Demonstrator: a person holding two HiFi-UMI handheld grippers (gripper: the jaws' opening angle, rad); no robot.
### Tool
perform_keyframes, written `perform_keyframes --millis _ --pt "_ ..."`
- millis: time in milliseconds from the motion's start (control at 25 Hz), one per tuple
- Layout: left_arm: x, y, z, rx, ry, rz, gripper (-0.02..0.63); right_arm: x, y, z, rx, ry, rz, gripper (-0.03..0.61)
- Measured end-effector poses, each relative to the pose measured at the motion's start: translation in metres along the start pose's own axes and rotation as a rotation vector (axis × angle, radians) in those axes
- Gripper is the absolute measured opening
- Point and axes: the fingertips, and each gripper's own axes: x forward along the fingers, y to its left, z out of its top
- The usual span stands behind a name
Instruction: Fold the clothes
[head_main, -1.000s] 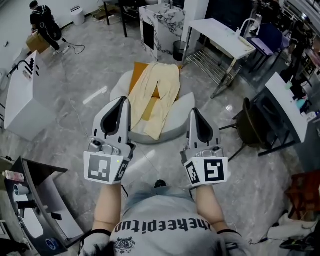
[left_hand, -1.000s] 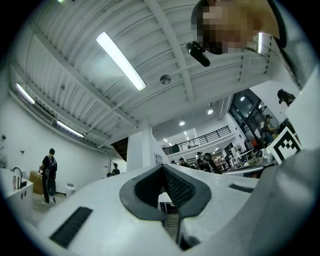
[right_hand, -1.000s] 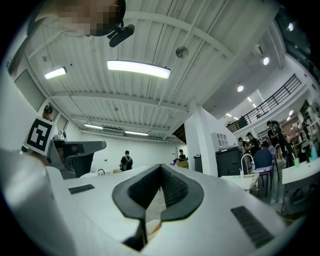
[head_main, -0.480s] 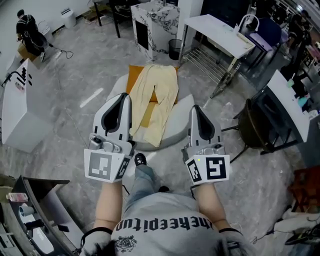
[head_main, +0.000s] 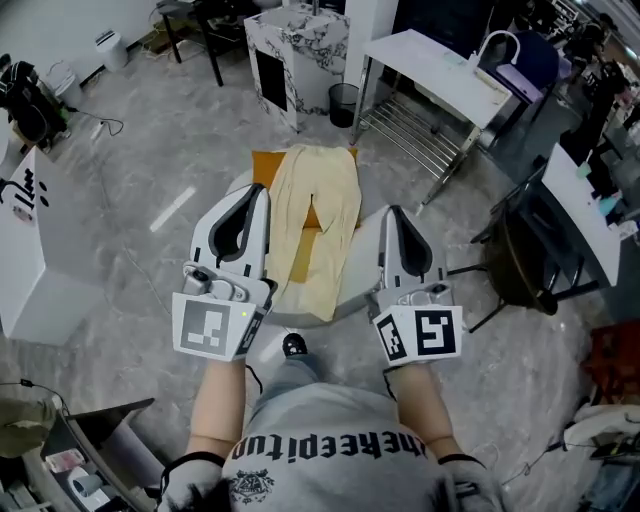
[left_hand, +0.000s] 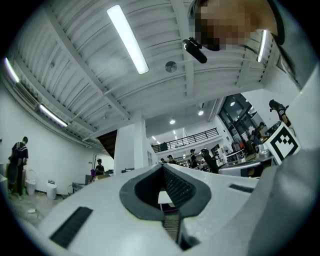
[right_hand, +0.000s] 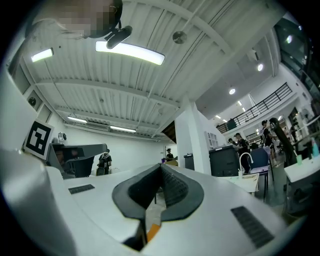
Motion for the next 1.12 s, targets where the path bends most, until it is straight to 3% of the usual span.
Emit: perform_keyframes --millis 480,1120 --pt "0.062 0.108 -0.047 -0.021 0.002 -0.080 0.003 0.113 0.033 -0.033 -0.020 0.017 -0.065 0.002" --pt "0.091 0.148 -0.090 -0.110 -0.010 -0.108 0.003 0.158 0.020 -0.059 -0.042 0.066 -0.127 0.002"
